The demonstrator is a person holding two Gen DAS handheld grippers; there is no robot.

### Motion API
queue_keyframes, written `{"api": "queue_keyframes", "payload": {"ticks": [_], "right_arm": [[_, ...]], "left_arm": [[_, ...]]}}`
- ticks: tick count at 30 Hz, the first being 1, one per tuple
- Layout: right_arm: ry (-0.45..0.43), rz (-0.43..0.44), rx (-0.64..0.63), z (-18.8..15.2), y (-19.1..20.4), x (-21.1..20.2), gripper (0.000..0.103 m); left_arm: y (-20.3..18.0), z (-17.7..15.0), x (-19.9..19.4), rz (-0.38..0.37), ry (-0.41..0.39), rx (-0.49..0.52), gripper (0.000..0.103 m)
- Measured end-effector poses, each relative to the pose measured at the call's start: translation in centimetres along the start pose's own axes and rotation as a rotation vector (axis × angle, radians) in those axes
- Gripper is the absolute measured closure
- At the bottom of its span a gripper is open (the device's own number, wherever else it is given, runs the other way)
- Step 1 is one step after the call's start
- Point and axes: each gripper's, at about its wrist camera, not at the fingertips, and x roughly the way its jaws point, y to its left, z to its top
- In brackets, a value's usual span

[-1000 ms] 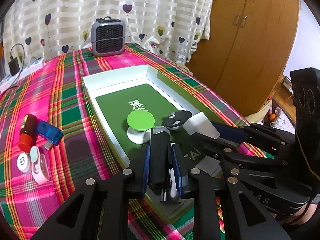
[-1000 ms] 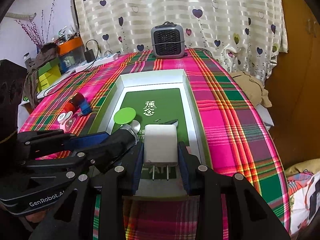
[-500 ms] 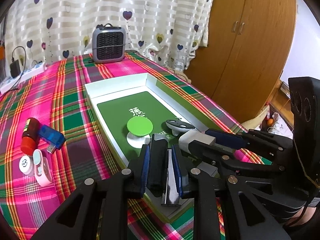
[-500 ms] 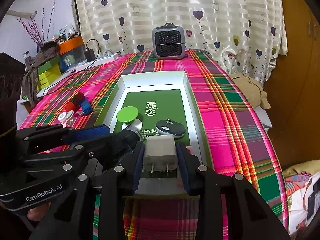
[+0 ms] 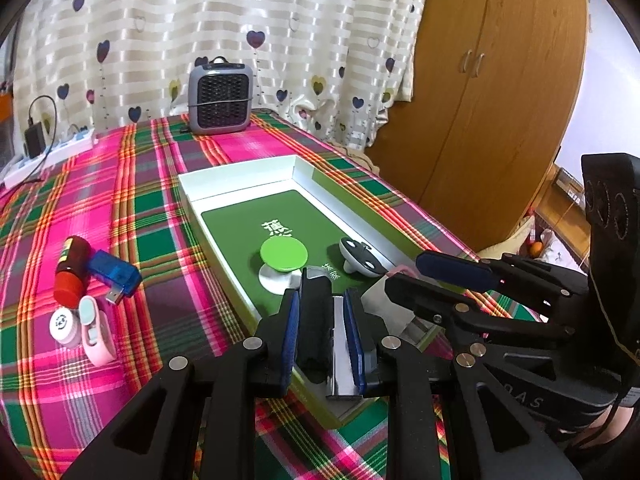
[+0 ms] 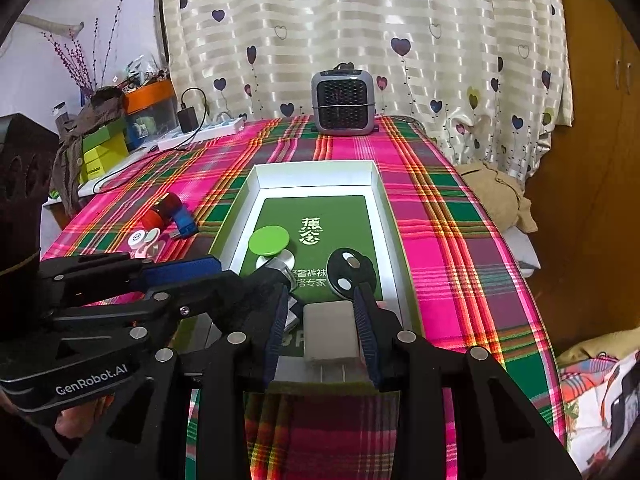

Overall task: Organize rigid objects
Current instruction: 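Lower the white charger into the box and open the right gripper while the left gripper lowers the black item, then open the left gripper to release the black item into the green box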

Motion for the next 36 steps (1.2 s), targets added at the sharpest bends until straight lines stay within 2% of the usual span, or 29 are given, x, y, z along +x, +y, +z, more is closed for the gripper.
{"api": "queue_keyframes", "payload": {"ticks": [36], "right_arm": [[-0.026,0.063,-0.053,0.0,3.9,-1.2,0.067]], "left_arm": [[2.7,-2.1,-3.8,0.034,-0.042,-0.054,0.082]]}}
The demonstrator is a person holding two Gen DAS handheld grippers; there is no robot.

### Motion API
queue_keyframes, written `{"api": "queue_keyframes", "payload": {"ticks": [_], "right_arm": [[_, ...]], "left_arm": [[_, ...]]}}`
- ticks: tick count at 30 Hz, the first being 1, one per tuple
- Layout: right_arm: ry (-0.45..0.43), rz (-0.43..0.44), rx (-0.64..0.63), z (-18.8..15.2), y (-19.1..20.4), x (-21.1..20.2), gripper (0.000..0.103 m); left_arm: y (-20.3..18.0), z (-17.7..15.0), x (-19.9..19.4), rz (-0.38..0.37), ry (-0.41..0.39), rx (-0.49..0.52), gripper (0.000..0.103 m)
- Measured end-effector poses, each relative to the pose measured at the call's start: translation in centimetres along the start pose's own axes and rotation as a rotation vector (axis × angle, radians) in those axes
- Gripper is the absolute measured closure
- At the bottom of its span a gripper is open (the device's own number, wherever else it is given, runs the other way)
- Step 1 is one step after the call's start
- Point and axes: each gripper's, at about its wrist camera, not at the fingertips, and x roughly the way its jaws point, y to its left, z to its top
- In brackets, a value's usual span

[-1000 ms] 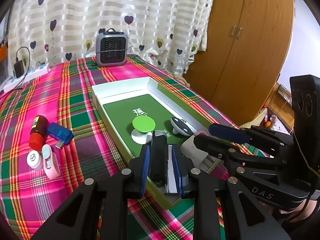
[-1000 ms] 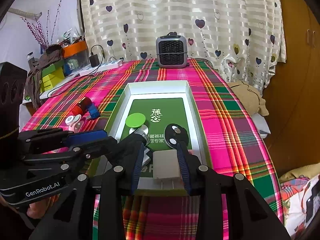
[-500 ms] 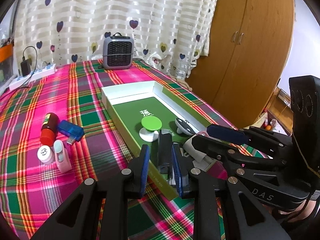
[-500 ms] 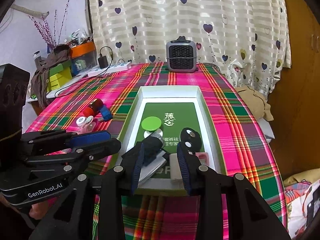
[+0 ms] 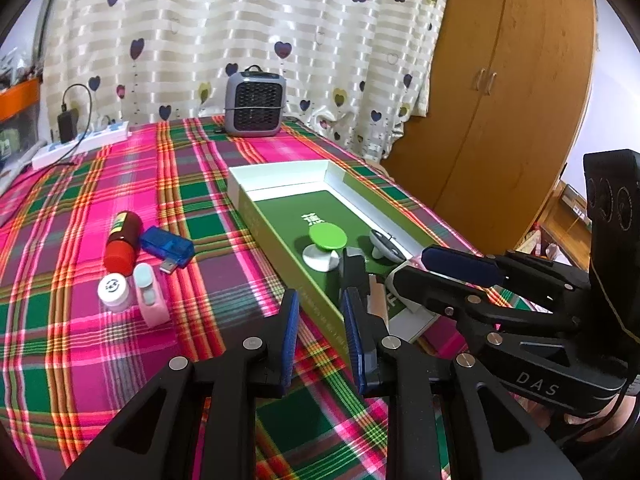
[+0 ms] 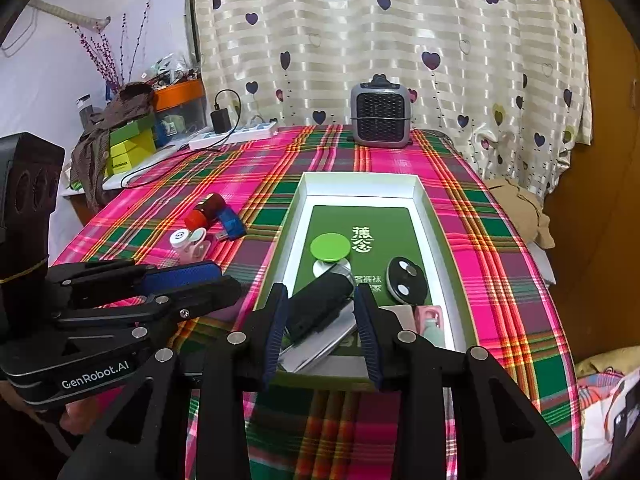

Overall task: Organize rigid objects
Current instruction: 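Open the left gripper to release the black item into the green box, then move both grippers back toward the remaining items on the tablecloth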

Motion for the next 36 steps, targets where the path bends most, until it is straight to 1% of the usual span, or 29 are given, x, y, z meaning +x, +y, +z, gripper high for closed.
{"api": "queue_keyframes", "payload": {"ticks": [17,26,29,33,36], "right_arm": [[-0.005,0.027,-0.015,-0.1,1.1,0.4,0.067],[-0.020,0.050,-0.028,0.2,2.0,0.6,0.067],[-0.031,0.071,-0.043,0.3,2.8,0.8,0.067],[-0.039,0.096,-0.062,0.6,3.7,1.1,0.067],[-0.034,0.114,-0.075,0.8,4.3,1.7,0.067]], "left_arm": [[1.9,-0.8,-0.5,0.032,0.004,-0.034,0.082],[3.8,-1.1,-1.5,0.071,-0.008,-0.067,0.082],[4.7,-1.1,-1.8,0.086,-0.016,-0.080,0.079],[6.1,-1.0,-2.0,0.116,-0.023,-0.100,0.072],[7.1,-0.9,-2.0,0.143,-0.026,-0.116,0.070]]}}
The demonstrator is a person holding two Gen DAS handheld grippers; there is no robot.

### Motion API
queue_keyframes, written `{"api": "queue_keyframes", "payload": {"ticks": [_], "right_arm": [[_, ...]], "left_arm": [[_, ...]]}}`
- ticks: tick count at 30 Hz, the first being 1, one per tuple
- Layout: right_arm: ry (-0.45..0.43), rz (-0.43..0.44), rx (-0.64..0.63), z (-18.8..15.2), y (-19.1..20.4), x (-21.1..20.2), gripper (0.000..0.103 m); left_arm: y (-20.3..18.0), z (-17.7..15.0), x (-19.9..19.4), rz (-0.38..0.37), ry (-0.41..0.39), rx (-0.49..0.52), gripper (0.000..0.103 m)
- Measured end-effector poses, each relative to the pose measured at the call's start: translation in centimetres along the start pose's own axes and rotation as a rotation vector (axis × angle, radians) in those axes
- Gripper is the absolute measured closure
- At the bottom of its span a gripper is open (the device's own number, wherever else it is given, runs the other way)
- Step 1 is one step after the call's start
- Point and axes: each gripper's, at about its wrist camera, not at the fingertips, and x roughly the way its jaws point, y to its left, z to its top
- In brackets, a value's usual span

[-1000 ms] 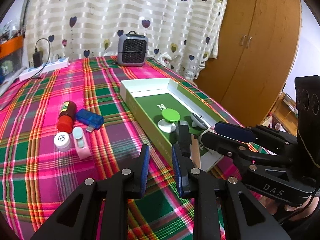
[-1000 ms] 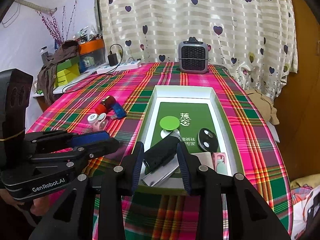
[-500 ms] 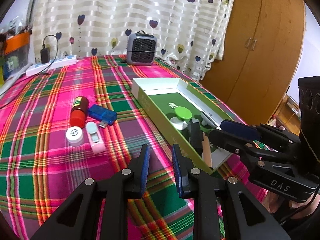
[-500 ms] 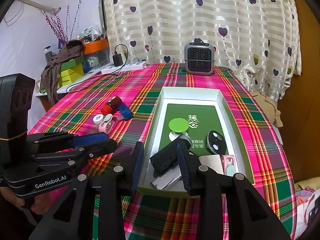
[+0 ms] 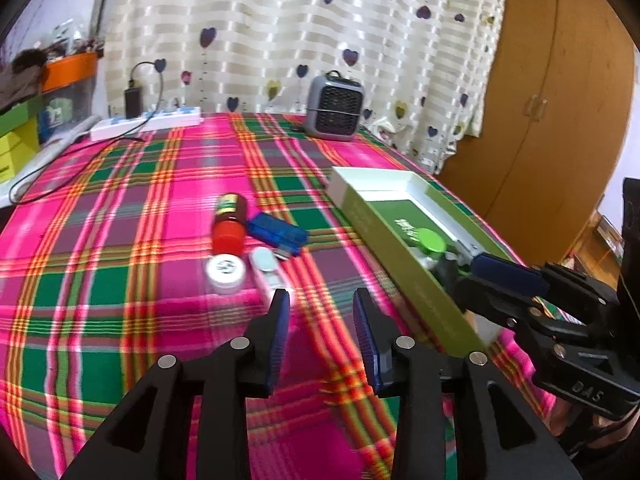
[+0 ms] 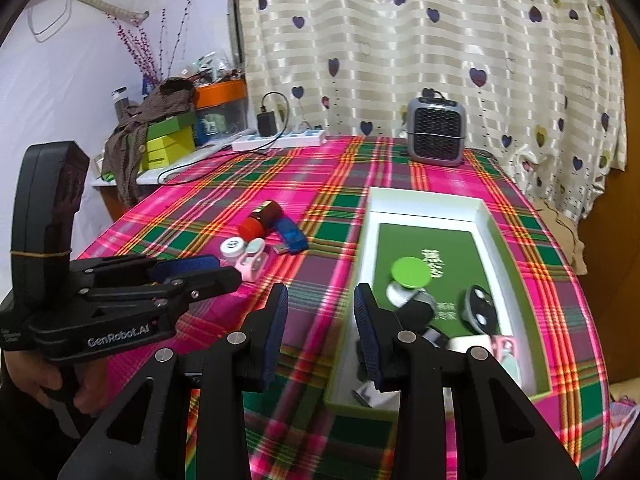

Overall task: Organize rigid objects
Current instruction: 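Move both grippers back toward the remaining items on the tablecloth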

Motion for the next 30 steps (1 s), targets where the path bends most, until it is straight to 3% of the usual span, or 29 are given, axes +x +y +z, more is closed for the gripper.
{"api": "queue_keyframes", "payload": {"ticks": [14,27,30], "right_arm": [[0.047,0.044,-0.041,0.6,1.9,2.6,0.067],[0.081,0.063,-0.063,0.9,3.0,3.7,0.067],[0.090,0.063,-0.056,1.0,3.1,3.9,0.067]], "left_arm": [[4.5,2.0,3.3,0.144,0.057,-0.060,0.066],[5.4,2.4,5.6,0.138,0.138,-0.093,0.066],[5.8,2.6,5.9,0.138,0.143,-0.105,0.075]]}}
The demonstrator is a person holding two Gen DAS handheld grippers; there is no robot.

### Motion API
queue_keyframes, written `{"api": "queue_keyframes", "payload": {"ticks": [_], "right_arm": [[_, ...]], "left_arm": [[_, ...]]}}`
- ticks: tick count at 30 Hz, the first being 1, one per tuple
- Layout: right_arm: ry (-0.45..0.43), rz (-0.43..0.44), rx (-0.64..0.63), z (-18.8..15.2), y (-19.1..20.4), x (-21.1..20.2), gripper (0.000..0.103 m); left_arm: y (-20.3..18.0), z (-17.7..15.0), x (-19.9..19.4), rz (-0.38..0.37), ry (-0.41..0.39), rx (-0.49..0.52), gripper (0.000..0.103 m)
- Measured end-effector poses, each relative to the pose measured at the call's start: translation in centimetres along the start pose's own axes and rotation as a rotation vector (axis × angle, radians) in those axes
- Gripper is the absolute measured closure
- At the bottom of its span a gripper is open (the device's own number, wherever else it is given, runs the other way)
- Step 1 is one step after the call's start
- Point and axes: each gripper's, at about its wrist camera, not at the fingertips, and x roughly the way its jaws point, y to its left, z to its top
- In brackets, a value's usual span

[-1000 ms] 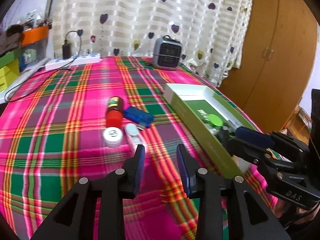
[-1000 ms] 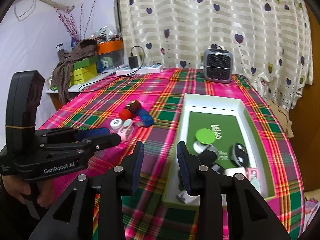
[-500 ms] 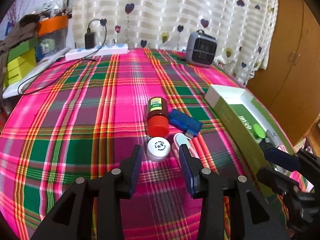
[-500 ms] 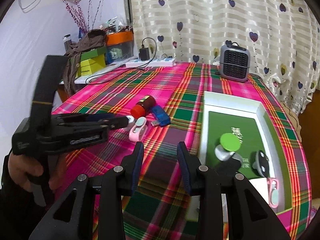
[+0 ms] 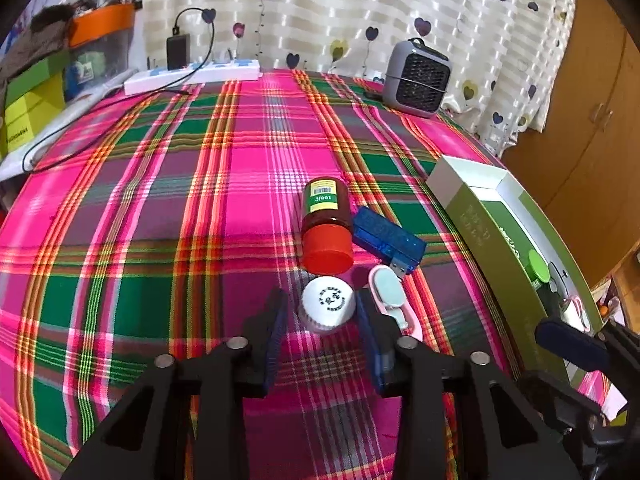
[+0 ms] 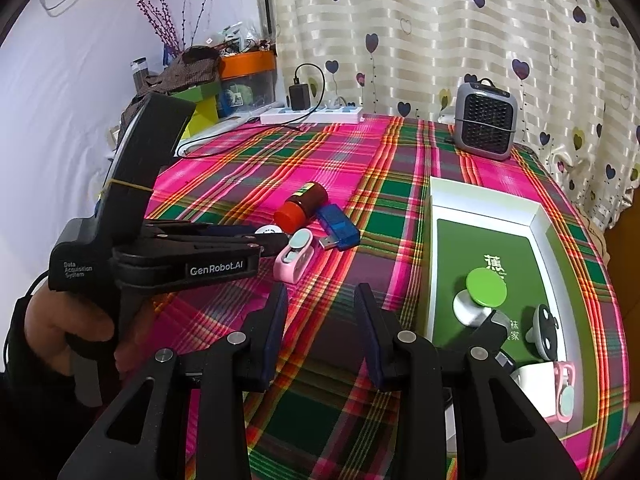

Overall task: Organize rigid objects
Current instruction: 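Move both grippers back toward the remaining items on the tablecloth, then grasp the white round cap with the left gripper while the right gripper grasps the pink item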

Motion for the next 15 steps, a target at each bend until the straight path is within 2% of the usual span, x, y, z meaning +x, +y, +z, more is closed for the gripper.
{"api": "queue_keyframes", "payload": {"ticks": [15], "right_arm": [[0.060,0.003,0.057,1.1,0.8,2.6,0.067]], "left_arm": [[0.6,-1.5,-2.9,-0.017,-0.075,0.019,0.075]]}}
